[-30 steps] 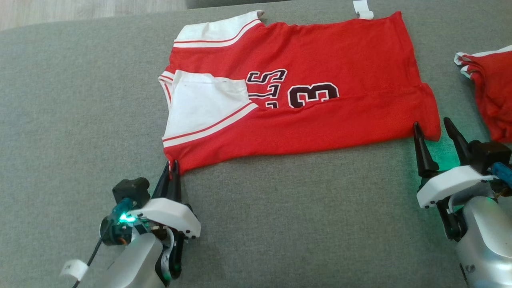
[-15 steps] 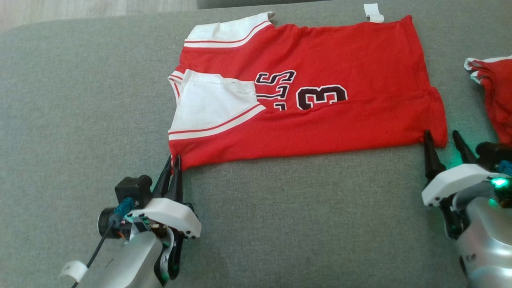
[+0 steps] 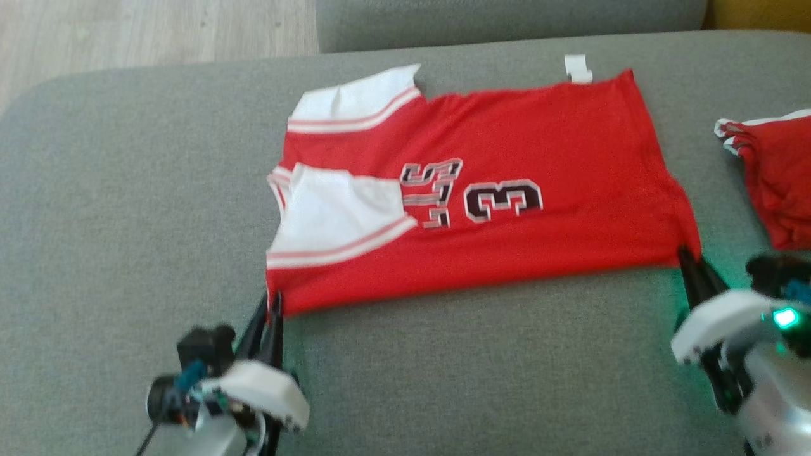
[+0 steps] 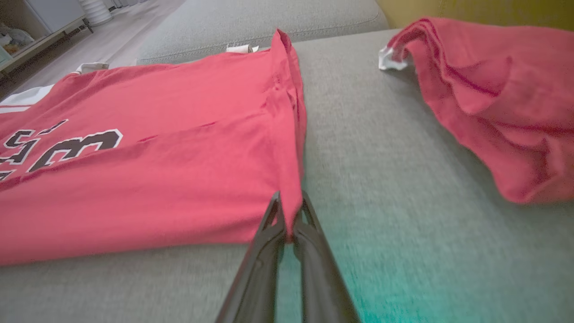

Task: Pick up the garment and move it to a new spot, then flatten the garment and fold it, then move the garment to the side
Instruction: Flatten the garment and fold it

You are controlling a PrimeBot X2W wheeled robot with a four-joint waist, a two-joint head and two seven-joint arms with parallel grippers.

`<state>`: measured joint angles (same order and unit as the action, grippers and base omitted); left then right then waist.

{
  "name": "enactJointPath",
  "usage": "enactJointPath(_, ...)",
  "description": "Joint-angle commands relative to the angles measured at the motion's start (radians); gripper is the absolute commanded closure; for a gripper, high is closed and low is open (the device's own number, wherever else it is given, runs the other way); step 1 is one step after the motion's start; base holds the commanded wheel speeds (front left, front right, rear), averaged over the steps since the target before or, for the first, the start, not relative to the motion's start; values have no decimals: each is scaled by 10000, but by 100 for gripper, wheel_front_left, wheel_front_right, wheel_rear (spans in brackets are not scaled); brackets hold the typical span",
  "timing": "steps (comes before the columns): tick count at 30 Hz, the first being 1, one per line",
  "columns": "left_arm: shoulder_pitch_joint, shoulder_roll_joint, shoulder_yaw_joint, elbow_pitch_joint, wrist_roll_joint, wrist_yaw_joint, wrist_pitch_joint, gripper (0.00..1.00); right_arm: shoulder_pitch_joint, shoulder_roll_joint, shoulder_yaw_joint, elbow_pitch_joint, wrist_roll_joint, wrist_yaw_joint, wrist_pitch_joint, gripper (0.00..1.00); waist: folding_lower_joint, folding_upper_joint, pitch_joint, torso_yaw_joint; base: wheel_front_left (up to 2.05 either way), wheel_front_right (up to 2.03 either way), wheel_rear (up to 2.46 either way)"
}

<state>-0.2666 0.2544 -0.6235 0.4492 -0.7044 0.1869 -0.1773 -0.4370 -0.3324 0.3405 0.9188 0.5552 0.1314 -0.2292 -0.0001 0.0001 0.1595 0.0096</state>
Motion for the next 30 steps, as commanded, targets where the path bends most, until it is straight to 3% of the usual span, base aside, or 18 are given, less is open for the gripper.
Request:
enactJointPath(1, 76, 397, 241, -395, -25, 149, -22, 100, 416, -384, 295, -330, 268, -7, -103, 100, 1, -1, -145, -17, 0, 0, 0)
enactJointPath(12, 2240, 1320, -33, -2326, 13, 740, 163, 100, 2892, -1717, 768, -2160, 1037, -7, -20, 100, 1, -1, -566, -195, 0, 0, 0)
enactJointPath(19, 3111, 1688, -237, -3227, -382, 940, 1074, 100, 3828, -1797, 308, -3277, 812, -7, 434, 100, 1, -1, -678, -351, 0, 0, 0)
enactJointPath(20, 3142, 1715, -242, -3281, -412, 957, 1141, 100, 3909, -1770, 218, -3376, 738, -7, 500, 62, 1, -1, -681, -356, 0, 0, 0)
enactJointPath(21, 3143, 1735, -256, -3307, -426, 965, 1206, 77, 3977, -1746, 125, -3439, 637, -7, 580, 0, 1, -1, -687, -353, 0, 0, 0)
enactJointPath(22, 3121, 1744, -261, -3330, -438, 980, 1265, 20, 4036, -1711, 28, -3500, 531, -7, 651, 0, 1, -1, -693, -346, 0, 0, 0)
enactJointPath(23, 3075, 1760, -254, -3364, -419, 1030, 1311, 0, 4082, -1652, -102, -3573, 443, -7, 694, 0, 1, -1, -697, -340, 0, 0, 0)
enactJointPath(30, 1559, 2291, -139, -3944, 109, 907, 1813, 0, 4221, -1391, -1033, -4346, -260, -7, 868, 0, 1, -1, -318, -302, 0, 0, 0)
